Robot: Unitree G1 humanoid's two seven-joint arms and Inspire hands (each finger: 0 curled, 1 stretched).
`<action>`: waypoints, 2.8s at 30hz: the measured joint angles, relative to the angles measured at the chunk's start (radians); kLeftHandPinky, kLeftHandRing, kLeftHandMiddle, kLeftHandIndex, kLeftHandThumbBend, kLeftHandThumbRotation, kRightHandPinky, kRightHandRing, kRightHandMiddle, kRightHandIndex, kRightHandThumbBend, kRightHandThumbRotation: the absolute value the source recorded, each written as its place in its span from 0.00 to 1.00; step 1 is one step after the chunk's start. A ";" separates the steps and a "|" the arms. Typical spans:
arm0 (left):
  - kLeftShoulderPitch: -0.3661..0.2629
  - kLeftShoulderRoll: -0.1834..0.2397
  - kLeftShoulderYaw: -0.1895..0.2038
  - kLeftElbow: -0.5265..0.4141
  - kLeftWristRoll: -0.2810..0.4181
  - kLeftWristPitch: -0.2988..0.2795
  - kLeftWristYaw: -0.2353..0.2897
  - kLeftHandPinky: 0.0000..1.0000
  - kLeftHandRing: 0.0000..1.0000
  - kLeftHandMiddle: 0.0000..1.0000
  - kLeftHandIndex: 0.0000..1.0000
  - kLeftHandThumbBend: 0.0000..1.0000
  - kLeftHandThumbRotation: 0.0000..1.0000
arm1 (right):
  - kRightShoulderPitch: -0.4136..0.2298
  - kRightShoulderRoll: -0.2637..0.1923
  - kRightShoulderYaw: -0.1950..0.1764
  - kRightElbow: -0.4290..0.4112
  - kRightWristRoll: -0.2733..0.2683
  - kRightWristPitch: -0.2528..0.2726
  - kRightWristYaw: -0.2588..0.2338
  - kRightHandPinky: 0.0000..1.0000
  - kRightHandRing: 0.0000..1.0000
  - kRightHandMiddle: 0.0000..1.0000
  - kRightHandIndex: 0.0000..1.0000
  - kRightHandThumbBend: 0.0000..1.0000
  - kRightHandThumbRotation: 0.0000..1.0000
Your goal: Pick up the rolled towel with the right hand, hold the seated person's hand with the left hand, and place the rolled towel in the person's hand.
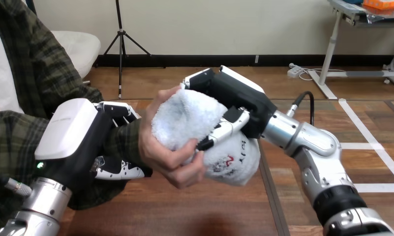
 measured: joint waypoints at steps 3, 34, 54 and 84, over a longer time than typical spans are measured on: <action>0.001 -0.006 0.000 -0.002 0.000 0.000 0.000 0.30 0.34 0.39 0.40 1.00 0.00 | -0.015 0.006 0.000 0.027 -0.013 -0.018 -0.007 0.08 0.13 0.19 0.25 0.76 0.00; 0.036 -0.067 0.023 -0.036 0.001 0.006 -0.001 0.26 0.32 0.39 0.39 1.00 0.00 | -0.080 0.054 -0.003 0.170 -0.057 -0.058 -0.040 0.08 0.13 0.19 0.27 0.79 0.00; 0.038 -0.075 0.024 -0.036 0.001 0.006 -0.002 0.26 0.32 0.39 0.40 1.00 0.00 | -0.079 0.047 -0.003 0.174 -0.066 -0.044 -0.043 0.45 0.53 0.59 0.60 0.92 0.20; 0.034 -0.078 0.039 -0.035 -0.024 -0.048 0.026 0.29 0.34 0.40 0.41 1.00 0.00 | -0.012 -0.044 -0.002 -0.075 -0.074 -0.017 -0.080 0.75 0.80 0.80 0.85 0.96 0.43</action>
